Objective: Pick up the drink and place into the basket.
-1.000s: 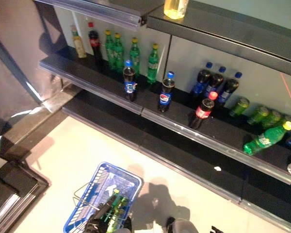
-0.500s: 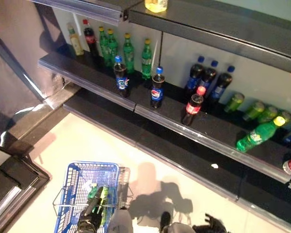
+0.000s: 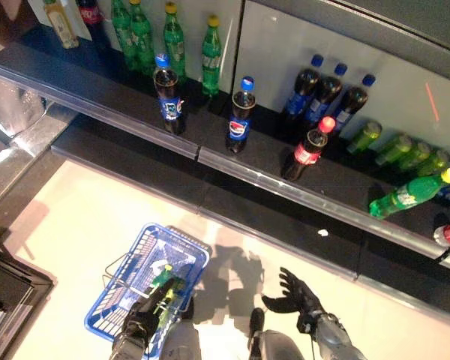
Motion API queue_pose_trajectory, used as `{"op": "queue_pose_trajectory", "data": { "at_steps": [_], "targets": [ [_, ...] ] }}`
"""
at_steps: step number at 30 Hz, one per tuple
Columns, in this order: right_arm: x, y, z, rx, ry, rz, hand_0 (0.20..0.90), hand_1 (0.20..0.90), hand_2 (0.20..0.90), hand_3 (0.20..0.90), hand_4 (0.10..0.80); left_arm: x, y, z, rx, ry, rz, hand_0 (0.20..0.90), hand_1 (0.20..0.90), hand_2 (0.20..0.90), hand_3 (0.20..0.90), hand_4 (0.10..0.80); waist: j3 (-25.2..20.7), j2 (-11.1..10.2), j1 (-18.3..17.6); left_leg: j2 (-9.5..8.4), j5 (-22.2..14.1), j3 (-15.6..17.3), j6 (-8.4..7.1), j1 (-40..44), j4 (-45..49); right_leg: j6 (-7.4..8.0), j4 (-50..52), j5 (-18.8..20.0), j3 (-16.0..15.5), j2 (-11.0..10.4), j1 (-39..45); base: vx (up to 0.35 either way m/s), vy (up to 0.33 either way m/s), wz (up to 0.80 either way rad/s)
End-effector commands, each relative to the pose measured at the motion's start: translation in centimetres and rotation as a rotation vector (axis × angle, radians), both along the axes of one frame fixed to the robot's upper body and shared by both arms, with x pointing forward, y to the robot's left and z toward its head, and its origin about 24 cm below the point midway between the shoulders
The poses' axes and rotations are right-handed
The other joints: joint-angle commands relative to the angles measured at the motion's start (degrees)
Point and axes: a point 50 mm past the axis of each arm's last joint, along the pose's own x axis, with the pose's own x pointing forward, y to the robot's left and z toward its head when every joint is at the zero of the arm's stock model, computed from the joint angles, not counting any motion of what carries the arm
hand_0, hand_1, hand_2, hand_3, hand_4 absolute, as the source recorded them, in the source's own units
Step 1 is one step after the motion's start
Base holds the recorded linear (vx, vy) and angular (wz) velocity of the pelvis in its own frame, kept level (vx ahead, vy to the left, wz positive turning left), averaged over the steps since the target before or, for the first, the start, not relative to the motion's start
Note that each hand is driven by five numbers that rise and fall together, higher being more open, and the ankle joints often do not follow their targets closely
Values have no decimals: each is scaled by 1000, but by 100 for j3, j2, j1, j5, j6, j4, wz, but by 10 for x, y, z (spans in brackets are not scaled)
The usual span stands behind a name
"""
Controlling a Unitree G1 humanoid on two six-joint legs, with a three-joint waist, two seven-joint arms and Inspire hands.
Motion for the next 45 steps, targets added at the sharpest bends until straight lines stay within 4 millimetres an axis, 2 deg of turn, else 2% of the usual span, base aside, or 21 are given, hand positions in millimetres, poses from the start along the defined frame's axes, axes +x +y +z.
{"op": "queue_pose_trajectory", "data": {
  "at_steps": [1,5,8,9,10,13,17,21,30,35,38,41,45],
  "targets": [
    [28,-12,49,-22,-260,62,900,900,900,900,800,13,0,19,60,-152,-72,300,300,300,200,100,-148,12,76,312,54,-255,-313,-360,324,202,170,113,-43,-271,63,17,-102,2],
    [41,-12,109,-39,-529,174,900,900,900,900,800,-15,3,7,81,-58,-102,300,300,300,200,100,-341,-70,131,416,65,-207,-339,-298,288,226,-15,82,-123,-223,398,61,-110,7],
    [40,-17,149,-30,-696,208,900,900,900,900,800,-33,5,0,81,-9,-84,300,300,300,200,100,-486,-64,87,479,51,-158,-348,-226,287,232,-14,4,-119,-200,514,58,-16,-2],
    [39,-19,154,-30,-721,210,900,900,900,900,800,-35,5,-1,80,-5,-83,300,300,300,200,100,-503,-58,82,484,49,-154,-351,-221,295,231,-6,-7,-114,-198,524,60,12,-14],
    [36,-21,176,-30,-825,214,900,900,900,900,800,-42,4,-4,77,12,-78,300,300,300,200,100,-577,-30,53,509,39,-154,-363,-198,320,222,28,-64,-92,-185,568,65,22,-16],
    [29,-29,206,-17,-984,164,900,900,900,900,800,-52,2,-7,71,31,-67,300,300,300,200,100,-677,26,-3,548,16,-128,-378,-128,347,202,80,-161,-65,-162,664,59,29,-7],
    [23,-37,232,6,-1131,74,900,900,900,900,800,-62,-2,-11,59,40,-40,300,300,300,200,100,-759,99,-58,579,-31,-103,-393,-69,418,156,179,-281,-44,-134,738,27,27,-1],
    [18,-42,241,14,-1199,-1,900,900,900,900,800,-69,-5,-14,46,50,-38,300,300,300,200,100,-797,160,-94,568,-89,-109,-397,-76,552,115,342,-388,-32,-125,748,28,46,-3],
    [18,-53,227,-18,-1173,-258,900,900,900,900,800,-81,-15,-18,18,73,-39,300,300,300,200,100,-631,266,-124,614,-223,-138,-399,-205,1088,-36,808,-564,-66,-137,676,66,35,-1],
    [26,-53,222,-21,-1168,-385,900,900,900,900,800,-78,-22,-18,-1,63,-55,300,300,300,200,100,-311,438,-119,617,-89,-253,-432,-406,1503,-158,1224,-676,-60,-152,473,86,70,3],
    [35,-49,228,-24,-1210,-434,900,900,900,900,800,-63,-22,-13,-4,18,-73,300,300,300,200,100,-37,496,-58,527,-64,-345,-409,-669,1706,-200,1430,-675,-57,-209,217,-54,26,1],
    [52,-47,245,4,-1279,-506,900,900,900,900,800,-38,-23,-6,-4,-44,-107,300,300,300,200,100,311,599,33,424,8,-477,-413,-975,1855,-238,1621,-630,-74,-270,-108,-120,35,0],
    [63,-44,255,21,-1304,-539,900,900,900,900,800,-29,-24,-3,-5,-68,-115,300,300,300,200,100,507,675,66,365,59,-570,-417,-1102,1956,-273,1763,-623,-75,-307,-263,-31,42,5]
  ]
}}
